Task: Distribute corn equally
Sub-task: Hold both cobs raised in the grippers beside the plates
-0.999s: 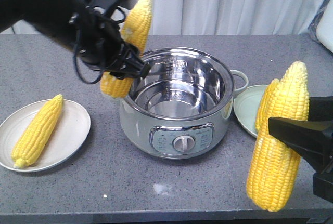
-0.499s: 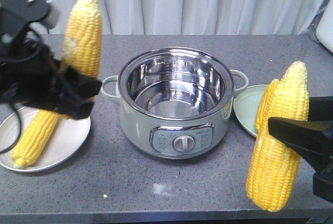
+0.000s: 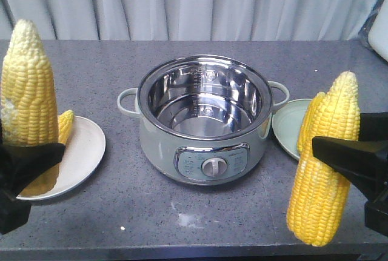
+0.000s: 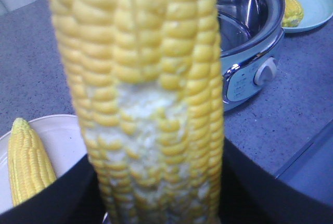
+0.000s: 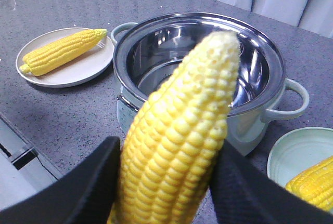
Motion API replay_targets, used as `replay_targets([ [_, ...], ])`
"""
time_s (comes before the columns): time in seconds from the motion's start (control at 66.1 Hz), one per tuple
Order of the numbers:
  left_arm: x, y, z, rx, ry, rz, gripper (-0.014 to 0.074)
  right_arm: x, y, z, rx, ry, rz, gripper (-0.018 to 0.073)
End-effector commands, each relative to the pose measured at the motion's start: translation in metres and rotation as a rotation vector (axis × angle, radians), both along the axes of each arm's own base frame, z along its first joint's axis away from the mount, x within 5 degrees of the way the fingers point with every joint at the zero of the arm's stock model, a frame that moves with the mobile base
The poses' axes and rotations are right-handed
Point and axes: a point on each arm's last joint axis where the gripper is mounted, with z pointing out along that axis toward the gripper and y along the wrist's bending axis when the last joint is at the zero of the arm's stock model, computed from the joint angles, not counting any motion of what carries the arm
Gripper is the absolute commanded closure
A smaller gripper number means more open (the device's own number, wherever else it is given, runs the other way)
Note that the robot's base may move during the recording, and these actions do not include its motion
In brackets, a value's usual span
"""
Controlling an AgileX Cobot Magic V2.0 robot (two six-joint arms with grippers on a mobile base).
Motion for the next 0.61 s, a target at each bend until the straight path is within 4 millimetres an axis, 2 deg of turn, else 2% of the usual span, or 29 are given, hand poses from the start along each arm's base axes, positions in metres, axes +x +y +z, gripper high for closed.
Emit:
replay_targets([
  [0.0,-0.0031,0.0014,0.0119,-0.065,-0.098,-0.001,0.0293,0.0009,-0.0010,0.0137,0.050,-0.069,-0.028,0.0356],
  [0.59,-0.0046,0.0017,0.0074,-0.046,-0.050,-0.002,0.0293,0.0009,-0.0010,0.0137,0.051,-0.069,-0.028,0.0356],
])
